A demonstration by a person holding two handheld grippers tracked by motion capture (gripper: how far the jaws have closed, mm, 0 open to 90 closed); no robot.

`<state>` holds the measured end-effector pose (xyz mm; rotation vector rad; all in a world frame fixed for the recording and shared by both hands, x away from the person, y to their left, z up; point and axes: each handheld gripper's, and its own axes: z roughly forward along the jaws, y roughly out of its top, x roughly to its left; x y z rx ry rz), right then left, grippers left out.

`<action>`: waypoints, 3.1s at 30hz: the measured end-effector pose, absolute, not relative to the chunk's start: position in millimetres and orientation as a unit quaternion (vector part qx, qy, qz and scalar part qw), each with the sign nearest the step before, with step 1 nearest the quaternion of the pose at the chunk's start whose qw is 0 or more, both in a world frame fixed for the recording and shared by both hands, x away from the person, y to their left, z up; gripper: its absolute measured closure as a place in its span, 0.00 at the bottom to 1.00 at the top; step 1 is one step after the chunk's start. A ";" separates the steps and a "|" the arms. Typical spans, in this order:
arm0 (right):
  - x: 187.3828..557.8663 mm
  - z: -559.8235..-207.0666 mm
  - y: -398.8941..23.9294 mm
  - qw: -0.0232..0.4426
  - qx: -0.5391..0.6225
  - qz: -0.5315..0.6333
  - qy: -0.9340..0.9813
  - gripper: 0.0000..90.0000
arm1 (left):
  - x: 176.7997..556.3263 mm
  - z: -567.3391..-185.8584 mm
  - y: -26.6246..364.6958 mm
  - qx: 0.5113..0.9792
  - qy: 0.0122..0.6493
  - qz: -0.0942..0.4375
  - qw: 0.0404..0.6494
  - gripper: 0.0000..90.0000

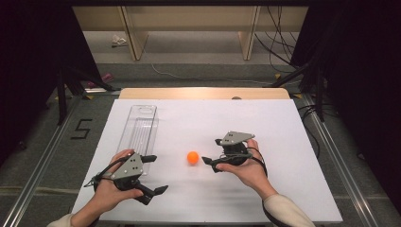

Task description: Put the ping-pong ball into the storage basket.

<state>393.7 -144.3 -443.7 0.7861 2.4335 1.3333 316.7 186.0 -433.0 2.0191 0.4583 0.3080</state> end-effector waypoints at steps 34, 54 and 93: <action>403.1 -453.8 -122.5 0.116 0.261 0.446 0.848 0.19 | 315.9 -432.8 186.0 0.835 0.187 0.125 0.502 0.00; 409.1 -460.4 -113.9 0.110 0.261 0.437 0.854 0.19 | 315.8 -432.7 186.0 0.835 0.186 0.125 0.502 0.00; 420.2 -481.2 -89.3 0.097 0.258 0.407 0.871 0.21 | 315.3 -432.6 185.8 0.837 0.183 0.123 0.502 0.00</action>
